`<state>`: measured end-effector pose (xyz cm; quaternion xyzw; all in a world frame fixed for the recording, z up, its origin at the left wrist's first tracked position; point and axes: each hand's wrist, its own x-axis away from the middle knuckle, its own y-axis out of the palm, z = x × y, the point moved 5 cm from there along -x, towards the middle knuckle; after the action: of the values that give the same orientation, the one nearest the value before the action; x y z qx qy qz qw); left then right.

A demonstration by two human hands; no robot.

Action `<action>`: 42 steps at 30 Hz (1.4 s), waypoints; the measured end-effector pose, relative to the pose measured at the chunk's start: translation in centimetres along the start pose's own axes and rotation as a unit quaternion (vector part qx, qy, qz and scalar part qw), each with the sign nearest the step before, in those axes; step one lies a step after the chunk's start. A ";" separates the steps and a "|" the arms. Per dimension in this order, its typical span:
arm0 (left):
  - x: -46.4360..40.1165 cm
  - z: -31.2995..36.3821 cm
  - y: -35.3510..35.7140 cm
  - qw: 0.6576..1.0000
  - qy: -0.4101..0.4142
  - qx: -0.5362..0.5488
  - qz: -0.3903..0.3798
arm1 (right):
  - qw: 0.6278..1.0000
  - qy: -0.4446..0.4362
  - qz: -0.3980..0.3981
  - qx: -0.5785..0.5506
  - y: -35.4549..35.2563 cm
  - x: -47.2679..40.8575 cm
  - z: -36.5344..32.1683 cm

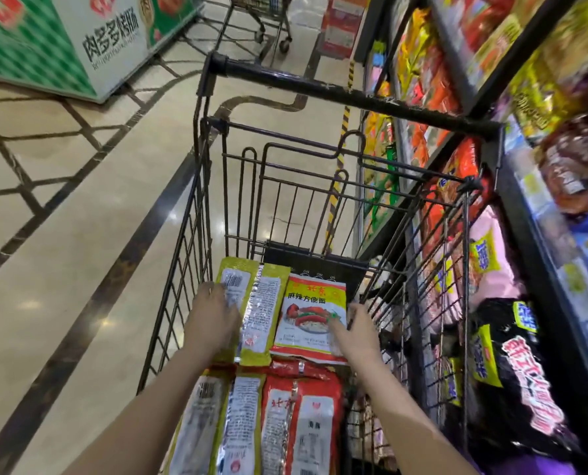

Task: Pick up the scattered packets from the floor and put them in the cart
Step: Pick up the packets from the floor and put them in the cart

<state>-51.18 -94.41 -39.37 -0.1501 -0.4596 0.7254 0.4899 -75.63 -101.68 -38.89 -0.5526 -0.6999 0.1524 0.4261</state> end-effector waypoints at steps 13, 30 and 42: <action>18.7 2.9 -9.6 0.951 0.146 -0.270 0.031 | 0.944 -0.214 -0.041 0.248 -4.9 18.8 -3.9; 55.9 -21.9 -29.5 0.926 -0.170 -0.290 0.170 | 0.679 -0.632 -0.120 0.353 14.6 59.2 -19.6; 100.4 -43.1 -36.6 0.803 -0.475 -0.217 0.288 | 0.433 -0.815 -0.274 0.272 35.4 104.3 -15.3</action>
<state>-49.07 16.76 -9.20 -0.0143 -0.7162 0.6946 -0.0664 -43.87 0.75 -9.36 0.1927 -0.7600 0.5897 -0.1938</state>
